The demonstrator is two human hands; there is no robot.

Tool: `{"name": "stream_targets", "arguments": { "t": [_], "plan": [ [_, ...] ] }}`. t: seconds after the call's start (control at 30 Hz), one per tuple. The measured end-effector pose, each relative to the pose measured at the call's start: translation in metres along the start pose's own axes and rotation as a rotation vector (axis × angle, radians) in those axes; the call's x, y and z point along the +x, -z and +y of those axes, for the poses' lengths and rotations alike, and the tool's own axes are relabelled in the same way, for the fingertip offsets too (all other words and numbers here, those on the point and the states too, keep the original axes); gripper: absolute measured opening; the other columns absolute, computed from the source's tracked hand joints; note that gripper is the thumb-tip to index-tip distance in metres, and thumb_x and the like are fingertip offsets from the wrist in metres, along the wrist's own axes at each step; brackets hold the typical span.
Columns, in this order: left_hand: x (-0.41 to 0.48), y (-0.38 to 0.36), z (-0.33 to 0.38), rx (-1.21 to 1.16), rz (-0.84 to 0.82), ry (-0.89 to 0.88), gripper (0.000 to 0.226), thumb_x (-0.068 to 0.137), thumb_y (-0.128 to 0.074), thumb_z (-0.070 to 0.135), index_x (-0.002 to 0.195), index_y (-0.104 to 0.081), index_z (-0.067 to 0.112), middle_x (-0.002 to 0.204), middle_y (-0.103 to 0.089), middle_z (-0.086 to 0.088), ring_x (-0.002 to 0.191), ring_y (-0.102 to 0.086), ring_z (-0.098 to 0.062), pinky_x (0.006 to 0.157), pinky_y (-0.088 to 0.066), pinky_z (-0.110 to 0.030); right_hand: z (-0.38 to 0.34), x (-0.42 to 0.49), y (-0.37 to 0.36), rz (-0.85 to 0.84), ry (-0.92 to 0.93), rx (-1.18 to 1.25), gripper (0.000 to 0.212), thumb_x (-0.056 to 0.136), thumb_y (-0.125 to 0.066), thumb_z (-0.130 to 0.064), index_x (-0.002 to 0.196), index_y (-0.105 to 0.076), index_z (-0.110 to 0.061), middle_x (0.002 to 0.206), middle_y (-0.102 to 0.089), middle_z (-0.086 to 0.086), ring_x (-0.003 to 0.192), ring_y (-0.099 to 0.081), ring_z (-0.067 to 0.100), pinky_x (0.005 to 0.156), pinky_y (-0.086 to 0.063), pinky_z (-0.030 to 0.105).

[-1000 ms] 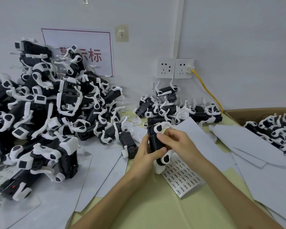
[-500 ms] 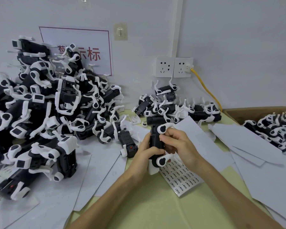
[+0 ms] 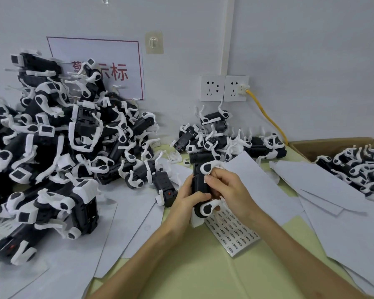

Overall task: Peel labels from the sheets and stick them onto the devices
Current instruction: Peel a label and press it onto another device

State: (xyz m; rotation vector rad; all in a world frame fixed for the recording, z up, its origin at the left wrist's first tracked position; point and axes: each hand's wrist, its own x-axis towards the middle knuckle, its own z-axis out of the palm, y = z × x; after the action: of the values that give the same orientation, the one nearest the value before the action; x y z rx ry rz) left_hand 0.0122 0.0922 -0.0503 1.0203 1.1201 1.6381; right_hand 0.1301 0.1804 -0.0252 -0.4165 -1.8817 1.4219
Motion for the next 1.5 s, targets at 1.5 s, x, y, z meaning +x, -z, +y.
{"name": "stream_targets", "arguments": {
  "t": [1.5],
  "plan": [
    [0.006,0.013,0.01,0.317,0.071,0.28,0.061,0.067,-0.065,0.06,0.102,-0.081,0.013,0.103,-0.077,-0.021,0.105,-0.07,-0.042,0.104,-0.051,-0.053,-0.001,0.009,0.05,-0.235,-0.161,-0.064,0.052,0.085,-0.057,-0.054,0.126,-0.069,-0.025,0.119,-0.065,0.016,0.095,-0.058,0.028,0.075,-0.041,0.042]
  ]
}}
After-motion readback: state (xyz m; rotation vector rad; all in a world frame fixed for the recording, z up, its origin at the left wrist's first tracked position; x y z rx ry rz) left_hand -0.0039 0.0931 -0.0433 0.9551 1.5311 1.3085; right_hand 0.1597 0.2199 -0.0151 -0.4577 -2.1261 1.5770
